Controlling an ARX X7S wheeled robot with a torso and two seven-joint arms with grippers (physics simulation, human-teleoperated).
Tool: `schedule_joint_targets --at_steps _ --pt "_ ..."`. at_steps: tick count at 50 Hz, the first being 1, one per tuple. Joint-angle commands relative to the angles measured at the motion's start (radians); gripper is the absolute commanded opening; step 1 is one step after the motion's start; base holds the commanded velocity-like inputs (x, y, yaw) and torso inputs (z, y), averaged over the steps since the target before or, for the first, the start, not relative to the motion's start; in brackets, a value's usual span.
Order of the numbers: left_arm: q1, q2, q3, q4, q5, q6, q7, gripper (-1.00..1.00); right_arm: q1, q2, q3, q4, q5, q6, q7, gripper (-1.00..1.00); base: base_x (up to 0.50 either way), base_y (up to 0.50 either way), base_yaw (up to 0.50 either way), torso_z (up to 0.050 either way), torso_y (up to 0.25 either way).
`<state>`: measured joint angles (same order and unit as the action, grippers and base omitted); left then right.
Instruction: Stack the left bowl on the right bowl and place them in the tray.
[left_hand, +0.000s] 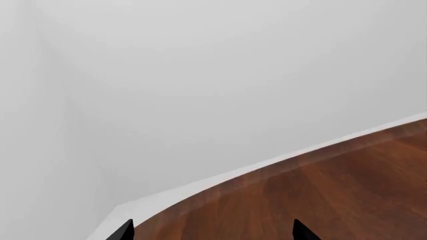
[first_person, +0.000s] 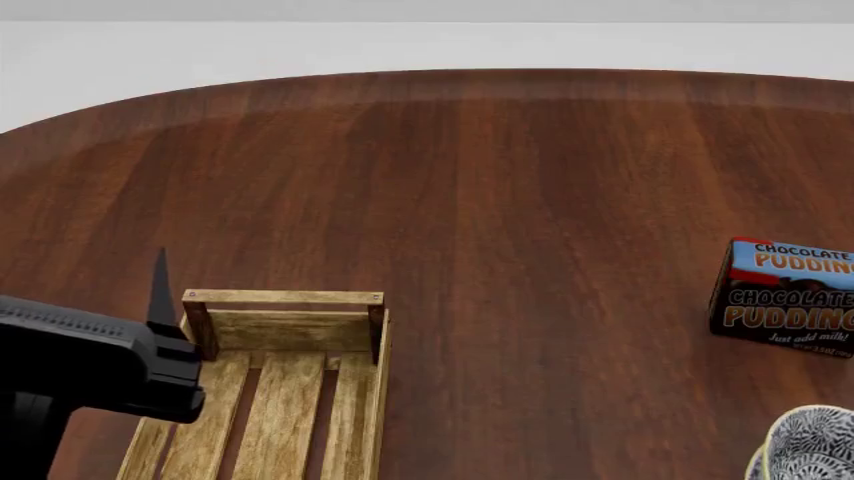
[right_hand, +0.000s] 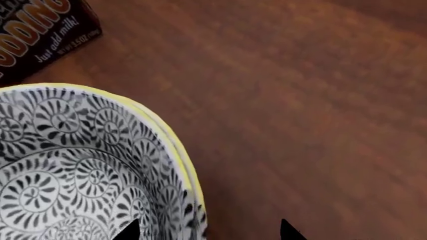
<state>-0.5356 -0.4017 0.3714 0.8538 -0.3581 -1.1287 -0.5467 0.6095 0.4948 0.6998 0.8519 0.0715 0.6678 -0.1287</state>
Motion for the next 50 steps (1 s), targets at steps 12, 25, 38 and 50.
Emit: schedule_joint_targets --at_steps 12,25,38,50 --pt "-0.027 0.004 0.021 -0.012 -0.003 -0.010 -0.005 1.00 0.081 0.046 -0.026 0.393 -0.033 -0.218 -0.011 1.00 0.00 0.00 0.00 0.000 0.000" --pt "-0.025 0.001 0.011 0.009 -0.013 -0.017 -0.009 1.00 -0.022 -0.034 -0.012 0.018 -0.010 0.002 -0.022 -1.00 0.00 0.00 0.00 0.000 0.000" --pt "0.016 -0.010 -0.036 0.060 -0.034 -0.009 -0.013 1.00 -0.069 -0.115 -0.046 -0.596 0.031 0.355 -0.041 -1.00 0.00 0.00 0.00 0.000 0.000" --pt "0.025 -0.013 -0.057 0.087 -0.048 -0.015 -0.021 1.00 -0.032 -0.125 -0.073 -0.849 0.065 0.514 -0.048 -1.00 0.00 0.00 0.00 0.000 0.000"
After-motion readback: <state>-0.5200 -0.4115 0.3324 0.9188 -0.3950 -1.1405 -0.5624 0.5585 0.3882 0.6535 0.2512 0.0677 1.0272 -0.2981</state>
